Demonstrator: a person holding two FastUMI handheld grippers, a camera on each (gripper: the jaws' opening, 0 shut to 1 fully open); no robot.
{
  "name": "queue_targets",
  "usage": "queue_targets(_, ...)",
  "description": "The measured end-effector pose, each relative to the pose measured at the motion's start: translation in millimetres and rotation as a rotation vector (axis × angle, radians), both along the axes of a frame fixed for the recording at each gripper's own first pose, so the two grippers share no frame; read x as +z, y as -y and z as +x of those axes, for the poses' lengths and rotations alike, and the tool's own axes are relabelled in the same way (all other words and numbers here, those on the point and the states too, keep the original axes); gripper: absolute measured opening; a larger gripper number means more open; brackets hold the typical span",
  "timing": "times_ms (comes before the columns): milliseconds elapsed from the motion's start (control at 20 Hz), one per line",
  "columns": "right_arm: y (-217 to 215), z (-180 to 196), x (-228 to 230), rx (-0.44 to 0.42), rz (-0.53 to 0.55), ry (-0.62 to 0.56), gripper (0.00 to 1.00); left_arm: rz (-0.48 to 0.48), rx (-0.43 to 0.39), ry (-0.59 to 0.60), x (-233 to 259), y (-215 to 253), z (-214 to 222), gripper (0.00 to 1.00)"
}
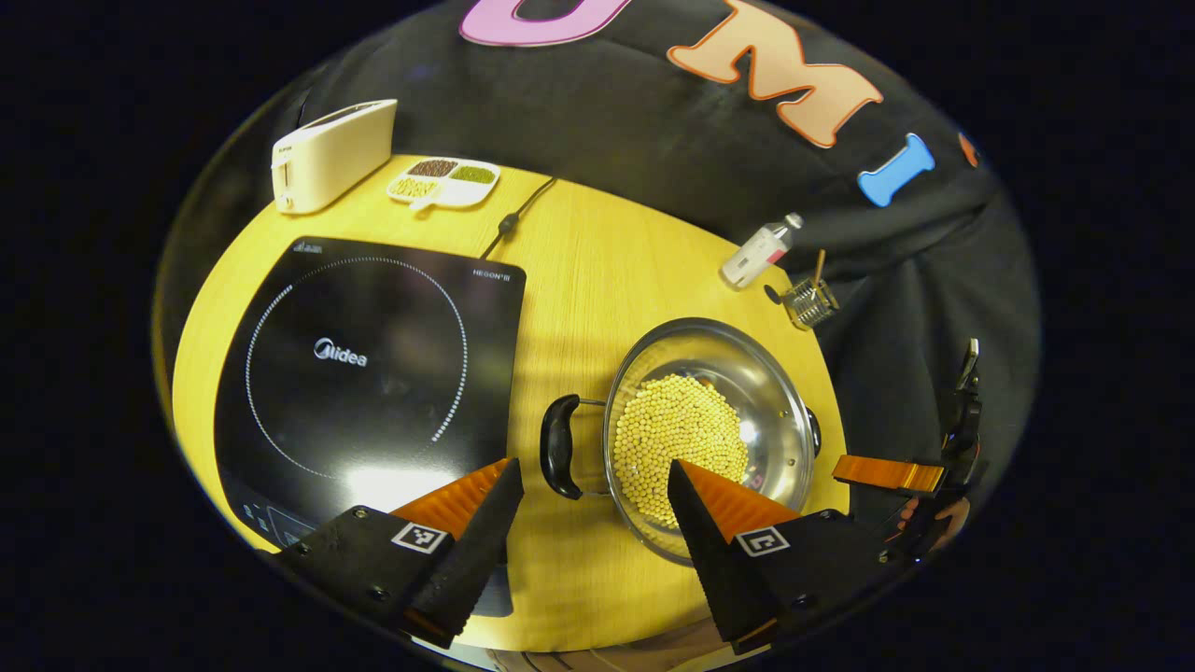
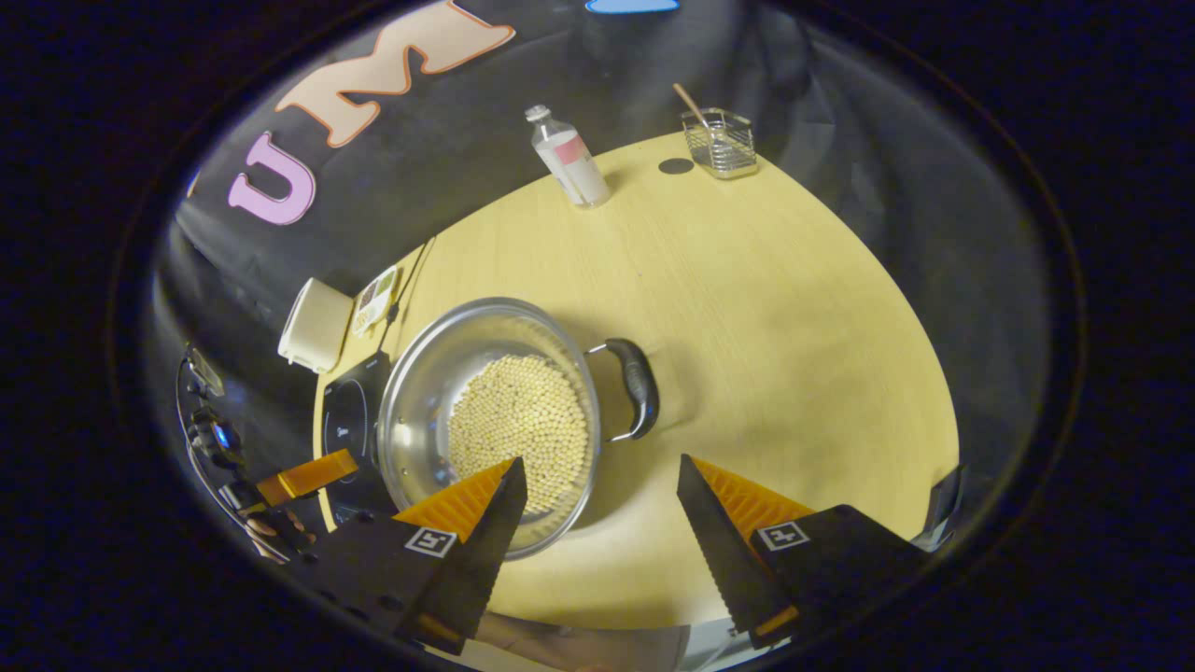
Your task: First push the handle of the pot to place it horizontally, then grasp the pot with both hands and set it on the induction cooktop.
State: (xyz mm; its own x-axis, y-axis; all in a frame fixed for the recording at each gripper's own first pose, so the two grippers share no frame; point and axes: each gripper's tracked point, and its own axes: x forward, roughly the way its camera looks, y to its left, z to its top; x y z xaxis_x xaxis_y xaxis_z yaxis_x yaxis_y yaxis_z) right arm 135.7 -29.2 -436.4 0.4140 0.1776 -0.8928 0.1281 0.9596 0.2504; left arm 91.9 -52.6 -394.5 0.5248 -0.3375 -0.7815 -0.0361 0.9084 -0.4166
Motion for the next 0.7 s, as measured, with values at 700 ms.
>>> queue_targets(700, -13.1, 41.3, -55.1, 0.165, 0.147, -0.12, 0.87, 0.121, 0.021, -0.177, -47.0, 17.4, 20.8, 0.95)
